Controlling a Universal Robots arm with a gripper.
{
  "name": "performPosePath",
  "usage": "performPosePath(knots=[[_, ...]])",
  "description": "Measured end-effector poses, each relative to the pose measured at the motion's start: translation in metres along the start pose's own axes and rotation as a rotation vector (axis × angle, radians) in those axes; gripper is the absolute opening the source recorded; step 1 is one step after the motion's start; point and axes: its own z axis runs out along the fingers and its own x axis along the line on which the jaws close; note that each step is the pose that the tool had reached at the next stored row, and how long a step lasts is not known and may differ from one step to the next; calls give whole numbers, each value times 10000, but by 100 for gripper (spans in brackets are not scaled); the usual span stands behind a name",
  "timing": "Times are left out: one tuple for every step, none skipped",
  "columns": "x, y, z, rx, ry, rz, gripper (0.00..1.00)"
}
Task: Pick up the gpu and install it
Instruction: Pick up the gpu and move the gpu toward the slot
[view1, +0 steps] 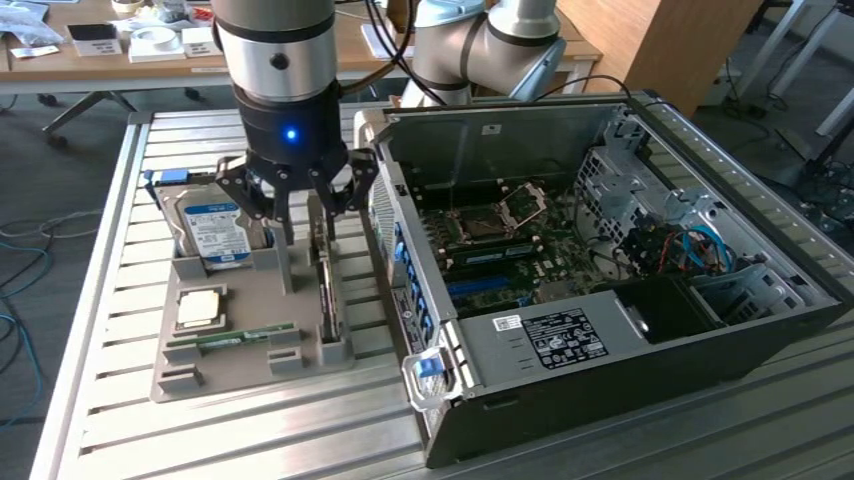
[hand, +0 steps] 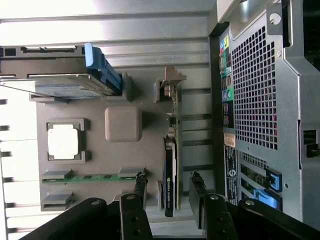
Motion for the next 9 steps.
performPosePath(knots=[[0,0,4,0,1,0,47],[0,0,6,2,2,0,47],[0,-1,8,3,3,0,47],[0,-1,9,2,2,0,47],[0,-1,11,1,1,0,47],[0,-1,12,1,1,0,47],[0,-1,13,1,1,0,47],[0,-1,16,0,0,0,47],[0,-1,20,-1,-1,-1,47]])
